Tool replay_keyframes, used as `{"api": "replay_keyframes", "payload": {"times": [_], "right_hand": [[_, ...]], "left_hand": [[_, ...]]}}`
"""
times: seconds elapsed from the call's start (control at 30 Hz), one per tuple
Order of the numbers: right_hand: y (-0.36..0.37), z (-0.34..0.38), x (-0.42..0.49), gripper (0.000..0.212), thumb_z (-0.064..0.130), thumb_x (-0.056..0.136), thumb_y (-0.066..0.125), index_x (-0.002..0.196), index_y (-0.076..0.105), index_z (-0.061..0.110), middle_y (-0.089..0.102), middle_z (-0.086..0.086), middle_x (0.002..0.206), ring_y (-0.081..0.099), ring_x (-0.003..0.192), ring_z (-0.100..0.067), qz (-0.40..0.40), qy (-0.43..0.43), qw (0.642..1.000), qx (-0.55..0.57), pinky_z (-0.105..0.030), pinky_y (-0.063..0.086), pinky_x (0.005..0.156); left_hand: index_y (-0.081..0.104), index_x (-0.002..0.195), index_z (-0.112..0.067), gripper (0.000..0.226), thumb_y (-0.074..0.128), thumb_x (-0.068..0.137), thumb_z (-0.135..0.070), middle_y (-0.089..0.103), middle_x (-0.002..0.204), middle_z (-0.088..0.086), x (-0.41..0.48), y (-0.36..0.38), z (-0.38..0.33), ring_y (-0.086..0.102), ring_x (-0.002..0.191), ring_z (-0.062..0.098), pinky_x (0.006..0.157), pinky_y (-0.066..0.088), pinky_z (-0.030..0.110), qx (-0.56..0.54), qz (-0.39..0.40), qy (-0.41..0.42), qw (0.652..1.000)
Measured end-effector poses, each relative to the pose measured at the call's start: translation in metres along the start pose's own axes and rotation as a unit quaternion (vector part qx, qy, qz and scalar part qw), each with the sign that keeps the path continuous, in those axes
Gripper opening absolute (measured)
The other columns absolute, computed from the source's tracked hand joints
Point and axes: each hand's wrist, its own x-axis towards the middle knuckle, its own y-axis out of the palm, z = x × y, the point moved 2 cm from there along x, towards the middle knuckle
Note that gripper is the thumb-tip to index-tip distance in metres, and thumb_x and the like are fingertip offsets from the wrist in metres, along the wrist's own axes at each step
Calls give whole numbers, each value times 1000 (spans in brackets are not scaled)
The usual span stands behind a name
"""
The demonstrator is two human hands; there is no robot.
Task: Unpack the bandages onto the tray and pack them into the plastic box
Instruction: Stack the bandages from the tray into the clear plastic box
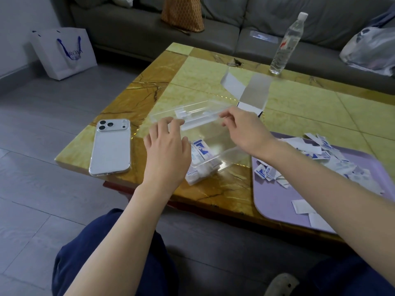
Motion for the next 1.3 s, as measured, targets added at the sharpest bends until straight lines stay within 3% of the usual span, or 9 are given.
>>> {"api": "replay_keyframes", "payload": {"times": [0.13, 0.23, 0.37, 0.43, 0.53, 0.63, 1.07, 1.2, 1.3], "right_hand": [[-17, -22, -32, 23, 17, 99, 38, 117, 52, 11, 59, -2, 110, 54, 93, -14, -137, -56, 989, 4, -28, 43, 75], [-26, -56, -52, 19, 15, 97, 41, 112, 52, 10, 58, -3, 104, 51, 84, -15, -182, -38, 983, 3, -32, 43, 70], [-26, -117, -73, 20, 15, 94, 50, 113, 54, 12, 56, -3, 109, 54, 98, -19, -96, 49, 994, -30, -40, 45, 86], [-24, -143, -82, 40, 22, 88, 60, 126, 48, 13, 50, -6, 126, 47, 119, -23, 2, 80, 995, -54, -35, 38, 99], [-21, -170, -94, 82, 38, 74, 75, 141, 33, 19, 38, -4, 142, 34, 131, -24, 106, 113, 986, -66, -38, 32, 107], [-19, -181, -95, 96, 50, 63, 79, 141, 32, 21, 42, -3, 140, 36, 130, -23, 96, 139, 985, -36, -44, 35, 105], [-19, -164, -86, 90, 8, 68, 81, 141, 29, 16, 43, -2, 138, 51, 113, -16, 64, 134, 981, 125, -27, 42, 93], [-19, -164, -86, 76, 11, 76, 75, 138, 32, 16, 47, 2, 117, 53, 94, -11, 32, 155, 973, 168, -7, 41, 66], [-15, -166, -85, 69, 19, 80, 72, 137, 33, 14, 51, -4, 115, 56, 90, -14, 13, 167, 966, 197, -17, 43, 70]], "left_hand": [[55, 113, -9, 28, 51, 85, -4, 53, 114, 9, -10, 4, -33, 42, 106, 21, 88, 24, 23, -52, -83, 133, 986], [58, 103, -6, 25, 50, 80, -1, 56, 103, 10, -19, 15, -61, 46, 95, 22, 80, 36, 30, -94, -73, 239, 964], [62, 93, -6, 21, 44, 82, -8, 57, 89, 10, -29, 47, -90, 51, 81, 27, 69, 38, 34, -88, 20, 337, 937], [62, 92, -10, 19, 46, 82, -10, 57, 87, 7, -31, 68, -98, 54, 78, 27, 69, 35, 30, -45, 75, 357, 930], [57, 112, -13, 25, 45, 91, -19, 56, 107, 5, -31, 92, -105, 53, 96, 24, 81, 34, 28, 22, 143, 324, 935], [41, 133, -14, 40, 36, 98, -33, 46, 132, 4, -27, 112, -108, 40, 120, 21, 99, 30, 32, 71, 183, 270, 942], [42, 127, -17, 39, 45, 91, -29, 52, 121, 5, -17, 142, -126, 38, 112, 28, 91, 25, 35, 81, 196, 211, 954], [43, 128, -18, 38, 44, 92, -28, 50, 118, 5, -18, 143, -126, 38, 109, 27, 91, 27, 35, 72, 206, 206, 954], [45, 124, -17, 34, 44, 91, -27, 49, 115, 6, -19, 144, -127, 40, 107, 28, 90, 28, 36, 68, 210, 199, 955]]}}
